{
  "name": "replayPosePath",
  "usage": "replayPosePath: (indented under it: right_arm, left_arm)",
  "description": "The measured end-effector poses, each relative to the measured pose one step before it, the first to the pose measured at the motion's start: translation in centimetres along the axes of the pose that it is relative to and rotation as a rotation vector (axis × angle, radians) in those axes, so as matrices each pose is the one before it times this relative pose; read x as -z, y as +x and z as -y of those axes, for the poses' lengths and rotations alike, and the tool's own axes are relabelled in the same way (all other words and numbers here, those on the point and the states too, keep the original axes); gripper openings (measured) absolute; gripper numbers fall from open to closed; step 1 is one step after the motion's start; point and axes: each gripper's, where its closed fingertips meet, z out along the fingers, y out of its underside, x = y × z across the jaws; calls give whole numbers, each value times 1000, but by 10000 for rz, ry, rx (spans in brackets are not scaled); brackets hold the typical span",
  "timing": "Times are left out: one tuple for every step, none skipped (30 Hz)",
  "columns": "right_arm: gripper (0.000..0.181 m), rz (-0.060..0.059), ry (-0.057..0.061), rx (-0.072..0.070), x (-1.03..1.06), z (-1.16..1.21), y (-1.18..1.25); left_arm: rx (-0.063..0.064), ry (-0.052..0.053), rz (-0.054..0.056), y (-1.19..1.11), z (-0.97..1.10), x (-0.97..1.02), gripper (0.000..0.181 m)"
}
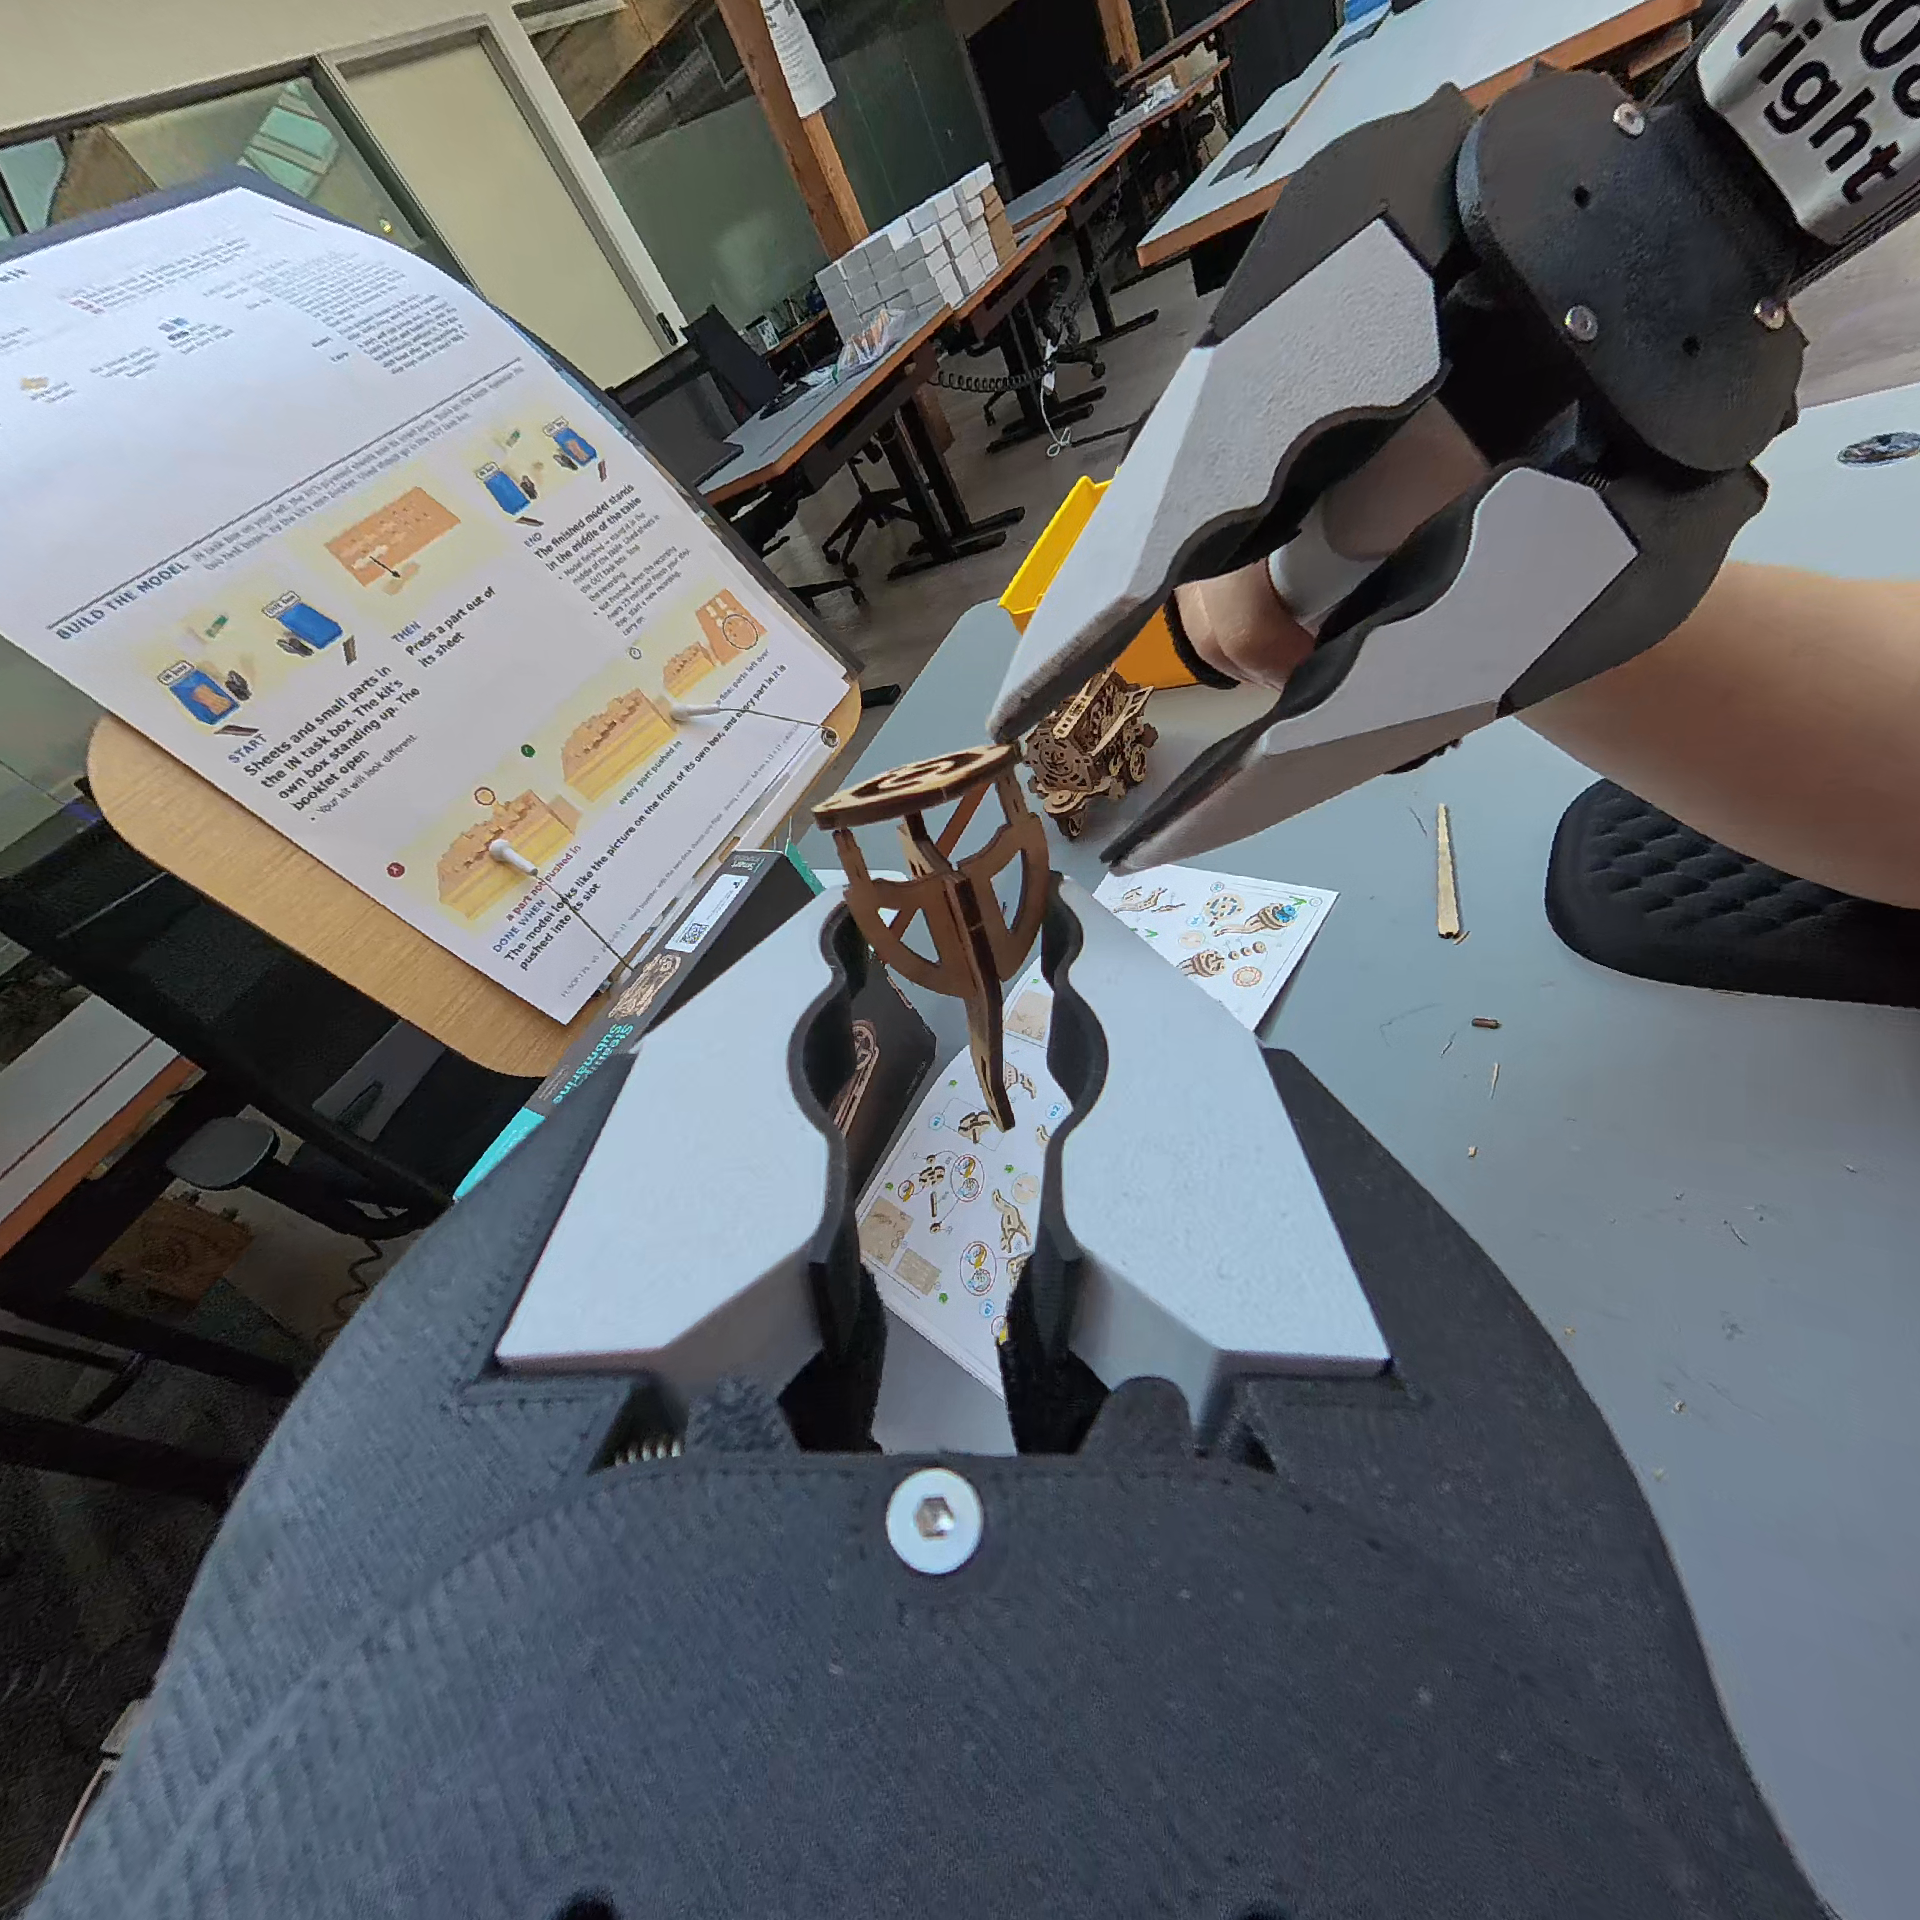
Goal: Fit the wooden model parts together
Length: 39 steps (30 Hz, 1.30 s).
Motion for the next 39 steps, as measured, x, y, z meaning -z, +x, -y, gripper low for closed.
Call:
replayPosePath:
  right_arm:
    - [21,4,32,-63,-54,-23,-27]
    - [22,16,23,-79,-69,-45,-36]
    - [23,30,22,-81,-49,-62,-41]
    - [23,35,44,-88,-45,-40,-32]
    - [22,24,39,-102,-12,-58,11]
    - [22,-46,55,-84,45,-44,160]
    - [22,-40,183,-194,128,170,233]
    - [22,21,328,-404,219,364,274]
    - [23,39,399,-587,296,480,390]
    - [24,-12,386,-706,315,405,575]
    - [25,-31,309,-851,293,242,725]
    - [27,49,193,-1008,214,20,687]
    - [29,190,156,-1102,170,-71,508]
    - [30,315,218,-1116,137,-13,321]
    - [31,287,214,-1071,84,1,315]
    - [31,211,218,-894,67,53,323]
    - [32,136,221,-666,30,113,252]
    - [33,148,86,-383,-49,-37,37]
    - [33,110,-65,-103,-114,-198,-99]
    - [35,-49,-173,86,-168,-332,-6]
    - [38,-141,-276,145,-218,-433,80]
    - [42,0,-284,57,-247,-431,-114]
    - [47,162,-218,-74,-233,-331,-315]
    - [48,190,-143,-109,-204,-216,-333]
    - [49,129,-62,-53,-122,-100,-222]
    - [49,32,-1,12,-76,-10,-86]
    - [49,-40,-7,39,-40,-13,3]
    - [50,40,-12,-16,-59,-4,-111]
    - [51,123,28,-101,-83,72,-233]
    - [52,196,79,-149,-106,135,-340]
    - [52,162,81,-180,-108,118,-260]
    - [53,105,24,-154,-115,11,-155]
    - [54,65,-59,-106,-99,-121,-68]
    - [55,-16,-126,-62,-72,-227,76]
    - [55,-97,-88,-27,-5,-160,209]
    - [55,18,96,-30,79,116,52]
    - [54,105,185,-171,133,276,-30]
    - [54,123,198,-316,158,291,26]
    - [54,91,171,-296,180,233,118]
  left_arm:
    - [26,-56,24,-41,-87,-29,31]
    - [44,-50,30,-56,-63,-45,31]
    - [29,-51,36,-62,-90,-51,32]
    - [-6,-43,37,-48,-84,-48,32]
    - [-31,-27,42,-56,-68,-45,32]
    - [-58,25,60,-55,0,-14,31]
    - [-70,117,42,-17,152,18,31]
    - [-85,152,23,46,221,30,32]
    - [-161,125,108,-62,177,31,32]
    - [-282,82,288,-263,103,39,32]
    - [-408,57,479,-498,58,43,32]
    - [-517,68,514,-462,52,39,31]
    - [-553,76,389,-218,40,11,32]
    - [-523,76,265,5,35,-38,31]
    - [-483,89,206,102,47,-66,32]
    - [-430,107,198,129,66,-85,31]
    - [-377,96,181,133,42,-87,31]
    - [-339,76,135,176,39,-82,31]
    - [-286,76,104,171,77,-49,31]
    - [-225,64,67,168,93,-44,31]
    - [-172,72,55,125,121,-18,31]
    - [-113,34,-23,173,96,-36,31]
    - [-78,27,-33,155,78,-27,31]
    - [-78,55,61,-3,109,20,31]
    - [-80,75,88,-61,119,42,31]
    - [-70,67,63,-42,113,51,31]
    - [-63,-5,45,-50,30,20,31]
    - [-80,-25,56,-59,13,27,32]
    - [-97,2,37,-9,56,34,32]
    - [-102,5,32,12,70,25,32]
    - [-120,8,60,-12,85,27,32]
    - [-120,-15,15,48,57,-3,32]
    - [-111,-41,-8,76,42,-4,32]
    - [-133,-6,44,3,89,6,32]
    - [-140,-8,23,33,64,19,32]
    - [-126,-68,-23,78,-28,-10,32]
    - [-139,-60,-9,66,-44,-2,32]
    - [-121,-31,-10,46,5,0,32]
    - [-77,-56,-35,73,-24,-15,32]
